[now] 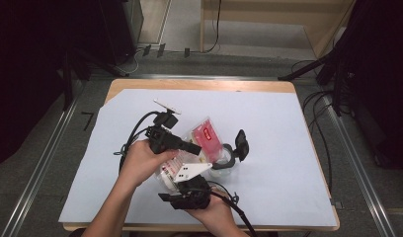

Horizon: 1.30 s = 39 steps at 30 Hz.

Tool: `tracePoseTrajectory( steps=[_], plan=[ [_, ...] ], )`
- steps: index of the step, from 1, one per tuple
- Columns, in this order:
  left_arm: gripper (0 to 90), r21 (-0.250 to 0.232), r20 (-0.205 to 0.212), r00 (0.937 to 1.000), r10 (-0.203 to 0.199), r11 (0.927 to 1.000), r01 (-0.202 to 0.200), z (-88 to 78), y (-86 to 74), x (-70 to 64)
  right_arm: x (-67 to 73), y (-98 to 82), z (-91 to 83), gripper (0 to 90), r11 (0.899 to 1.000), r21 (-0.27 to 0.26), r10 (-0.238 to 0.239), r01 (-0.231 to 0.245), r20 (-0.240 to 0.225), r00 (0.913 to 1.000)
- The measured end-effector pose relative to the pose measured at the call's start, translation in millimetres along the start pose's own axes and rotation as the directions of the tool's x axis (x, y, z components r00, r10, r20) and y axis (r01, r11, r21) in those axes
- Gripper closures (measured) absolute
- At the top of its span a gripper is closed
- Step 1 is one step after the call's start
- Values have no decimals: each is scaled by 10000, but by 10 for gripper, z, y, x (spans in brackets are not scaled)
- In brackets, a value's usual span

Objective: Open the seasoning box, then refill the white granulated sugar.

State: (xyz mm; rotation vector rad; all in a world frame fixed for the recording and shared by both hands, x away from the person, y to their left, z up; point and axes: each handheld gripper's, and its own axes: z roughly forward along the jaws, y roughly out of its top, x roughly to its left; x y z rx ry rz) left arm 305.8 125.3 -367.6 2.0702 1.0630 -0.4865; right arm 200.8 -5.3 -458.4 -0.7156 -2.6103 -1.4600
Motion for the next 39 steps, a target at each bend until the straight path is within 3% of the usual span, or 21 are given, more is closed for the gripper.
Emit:
tracePoseTrajectory(
  steps=[12,20,39],
  plan=[
    [722,123,-222,9991,356,9993,-353,-18,21,-64,-3,26,-21,630,10000,10,38,-38,141,9999],
    [768,84,-225,9996,159,9998,-157,-36,31,-35,9,52,-41,629,10000,-12,92,-92,11,10000],
    [740,-72,-349,9992,210,9997,-213,-13,76,-33,-4,91,-68,629,10000,42,51,-52,89,9999]
  ],
)
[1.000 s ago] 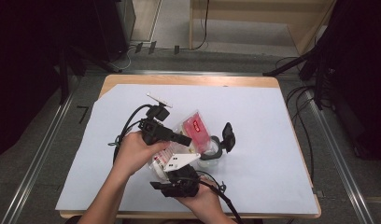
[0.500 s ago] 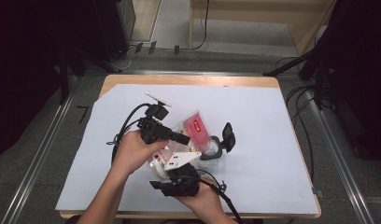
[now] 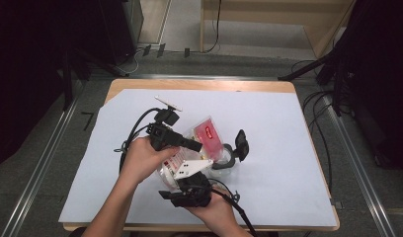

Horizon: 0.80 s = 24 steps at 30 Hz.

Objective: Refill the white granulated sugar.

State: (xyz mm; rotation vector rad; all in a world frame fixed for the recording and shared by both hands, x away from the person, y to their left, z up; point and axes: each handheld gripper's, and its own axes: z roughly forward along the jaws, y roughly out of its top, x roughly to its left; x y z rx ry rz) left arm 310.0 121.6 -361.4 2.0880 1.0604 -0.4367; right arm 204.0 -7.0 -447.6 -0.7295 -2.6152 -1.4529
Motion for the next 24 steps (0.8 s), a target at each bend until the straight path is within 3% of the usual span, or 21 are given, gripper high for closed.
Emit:
tracePoseTrajectory(
  steps=[8,14,15,24],
  plan=[
    [702,70,-41,10000,90,9999,-90,-10,-9,-19,-33,16,-24,630,9992,-72,396,-397,-72,9992],
    [702,10,-163,9999,19,10000,-19,-24,-11,-68,-20,28,-37,630,9990,-95,443,-445,-161,9989],
    [713,156,-240,9996,155,9998,-151,-33,-4,-66,-19,34,-39,630,9992,-90,399,-401,-192,9990],
    [732,172,-82,9995,-313,9994,315,-54,75,-5,-15,135,-37,629,9998,65,211,-210,-201,9996]
  ],
)
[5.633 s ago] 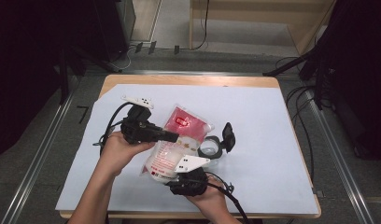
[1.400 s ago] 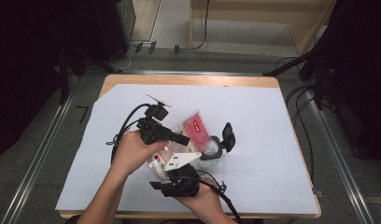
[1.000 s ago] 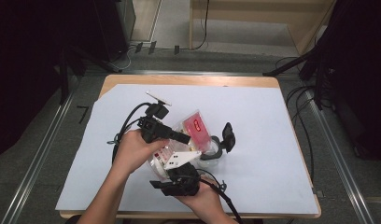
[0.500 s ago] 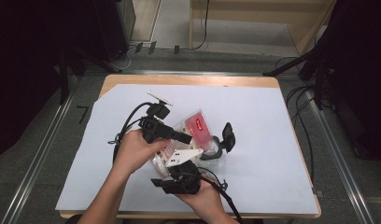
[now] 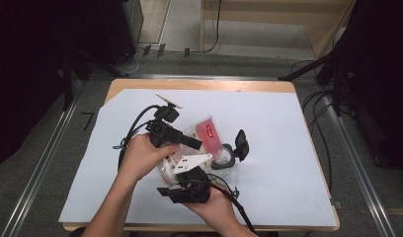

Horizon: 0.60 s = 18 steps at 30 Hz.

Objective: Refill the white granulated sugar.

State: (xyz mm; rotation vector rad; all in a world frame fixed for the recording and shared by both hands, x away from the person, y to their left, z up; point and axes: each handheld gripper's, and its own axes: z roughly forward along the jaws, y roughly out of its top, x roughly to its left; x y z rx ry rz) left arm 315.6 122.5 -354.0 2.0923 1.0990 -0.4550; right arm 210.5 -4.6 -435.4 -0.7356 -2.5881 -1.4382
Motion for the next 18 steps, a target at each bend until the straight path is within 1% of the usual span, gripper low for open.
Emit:
tracePoseTrajectory(
  steps=[3,4,5,6,7,10,11,13,15,16,17,18],
  plan=[
    [732,-41,64,10000,-26,10000,26,4,24,31,-23,11,13,629,10000,-29,24,-24,-4,10000],
    [732,-69,54,9999,-110,9999,111,6,32,28,-27,14,15,629,10000,-42,25,-25,3,10000],
    [734,44,-19,10000,-4,10000,4,-1,48,32,-35,20,21,630,10000,-74,29,-29,16,10000],
    [734,37,-76,10000,23,10000,-22,-3,52,27,-41,25,20,630,9999,-89,67,-67,12,10000],
    [734,-10,-81,10000,-44,10000,44,-5,57,17,-43,29,18,630,9999,-93,76,-76,-19,10000],
    [724,-120,-77,10000,17,9999,-18,-18,57,-17,-41,45,7,632,9999,-146,43,-42,43,10000],
    [724,-107,-60,9999,152,9998,-153,-25,56,-23,-39,46,0,633,9999,-166,28,-27,59,10000],
    [716,-190,-122,9997,211,9996,-213,-24,47,-46,-38,39,-9,633,9997,-250,31,-29,72,10000],
    [712,-68,-162,9994,315,9995,-316,-25,42,-50,-41,31,-6,633,9996,-276,42,-41,36,10000],
    [713,-92,-191,9994,276,9996,-278,-16,35,-56,-40,26,-7,633,9997,-240,77,-77,32,10000],
    [711,-13,-230,9991,361,9993,-361,-15,31,-50,-39,21,-2,633,9996,-250,121,-121,-9,9999],
    [710,-40,-215,9990,384,9993,-385,-10,24,-45,-41,15,-1,633,9996,-228,139,-140,-35,9999]
  ],
)
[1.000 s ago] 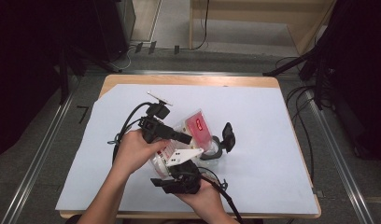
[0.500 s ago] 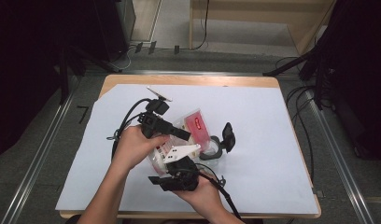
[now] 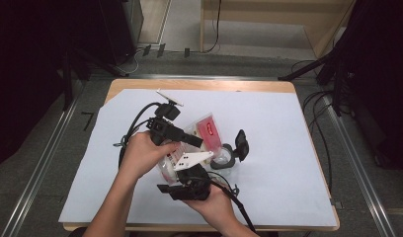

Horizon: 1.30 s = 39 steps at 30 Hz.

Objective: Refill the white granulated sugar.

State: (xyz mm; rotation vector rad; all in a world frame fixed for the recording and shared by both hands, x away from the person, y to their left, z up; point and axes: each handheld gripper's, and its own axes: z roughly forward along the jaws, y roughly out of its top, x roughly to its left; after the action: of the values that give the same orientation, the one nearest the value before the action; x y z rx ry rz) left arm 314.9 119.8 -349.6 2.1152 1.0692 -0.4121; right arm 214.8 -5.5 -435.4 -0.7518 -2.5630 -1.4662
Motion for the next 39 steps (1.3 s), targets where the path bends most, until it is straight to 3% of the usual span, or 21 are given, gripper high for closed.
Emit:
tracePoseTrajectory(
  steps=[10,17,28,31,39],
  plan=[
    [709,-184,-13,10000,21,9998,-21,-2,-28,-5,11,-3,1,632,10000,-1,-53,53,-149,9999],
    [714,-175,-131,9994,317,9993,-320,11,-25,-9,1,-4,-21,632,10000,-5,3,-3,-110,9999],
    [725,-235,-109,9997,195,9995,-198,7,-38,4,-5,-1,-20,633,10000,53,40,-39,-161,9999],
    [725,-292,-71,10000,5,9996,-7,13,-39,7,-5,-1,-21,634,10000,43,8,-8,-152,9999],
    [721,-232,-173,9998,89,9997,-93,8,-41,0,0,-7,-20,634,10000,72,-66,66,-84,9999]
  ],
)
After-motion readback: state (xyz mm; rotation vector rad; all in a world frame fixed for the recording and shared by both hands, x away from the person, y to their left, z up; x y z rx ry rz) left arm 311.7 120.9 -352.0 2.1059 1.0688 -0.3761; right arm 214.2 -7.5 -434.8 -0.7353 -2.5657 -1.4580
